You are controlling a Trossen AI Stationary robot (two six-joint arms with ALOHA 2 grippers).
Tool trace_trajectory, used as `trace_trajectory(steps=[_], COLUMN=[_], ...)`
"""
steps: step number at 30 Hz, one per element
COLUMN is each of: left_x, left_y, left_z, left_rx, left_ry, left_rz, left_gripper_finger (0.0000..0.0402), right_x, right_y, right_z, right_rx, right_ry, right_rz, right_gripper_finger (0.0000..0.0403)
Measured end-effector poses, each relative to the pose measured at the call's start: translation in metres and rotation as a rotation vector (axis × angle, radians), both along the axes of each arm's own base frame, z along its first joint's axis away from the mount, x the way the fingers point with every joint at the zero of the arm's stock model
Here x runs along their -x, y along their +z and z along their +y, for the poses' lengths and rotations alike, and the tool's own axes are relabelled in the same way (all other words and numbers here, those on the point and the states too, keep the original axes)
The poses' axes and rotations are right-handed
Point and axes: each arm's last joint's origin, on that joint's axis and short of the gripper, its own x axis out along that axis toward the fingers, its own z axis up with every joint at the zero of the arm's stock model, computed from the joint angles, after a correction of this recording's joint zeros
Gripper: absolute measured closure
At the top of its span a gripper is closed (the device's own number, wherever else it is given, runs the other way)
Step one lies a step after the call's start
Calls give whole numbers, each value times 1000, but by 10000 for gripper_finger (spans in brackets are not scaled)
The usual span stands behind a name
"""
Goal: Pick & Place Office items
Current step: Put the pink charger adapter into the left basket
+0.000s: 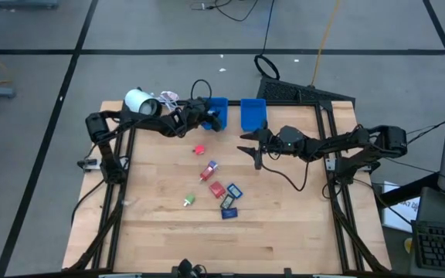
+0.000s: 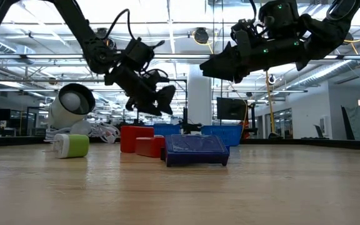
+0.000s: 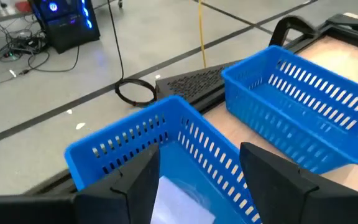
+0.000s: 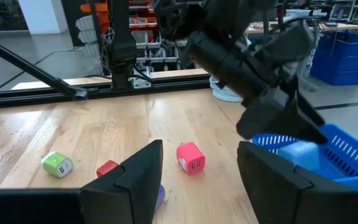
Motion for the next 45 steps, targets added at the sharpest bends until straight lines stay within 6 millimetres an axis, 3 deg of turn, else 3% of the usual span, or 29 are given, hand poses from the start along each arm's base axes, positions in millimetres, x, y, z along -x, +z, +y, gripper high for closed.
trace_trajectory(steps=[10, 15, 20, 25, 33, 38, 45], left_x=[23, 51, 82, 109, 155, 169, 183], left_y=[67, 101, 120, 121, 106, 102, 111], left_z=[-32, -60, -80, -91, -109, -118, -127], left_rx=[-63, -40, -6, 11, -33, -103, -198], left_ry=[-86, -133, -157, -147, -150, -270, -438], left_rz=[43, 94, 167, 144, 16, -39, -78], left_gripper_finger=[193, 206, 222, 238, 254, 252, 262], right_x=[0, 0, 0, 0, 0, 0, 0], right_y=[0, 0, 0, 0, 0, 0, 3], right_z=[0, 0, 0, 0, 0, 0, -3], right_rx=[0, -1, -11, -31, -78, -72, -61], right_ry=[0, 0, -2, -4, -7, -11, -75], right_rz=[0, 1, -1, -5, -10, -14, -43], right_gripper_finger=[207, 207, 207, 207, 207, 207, 206])
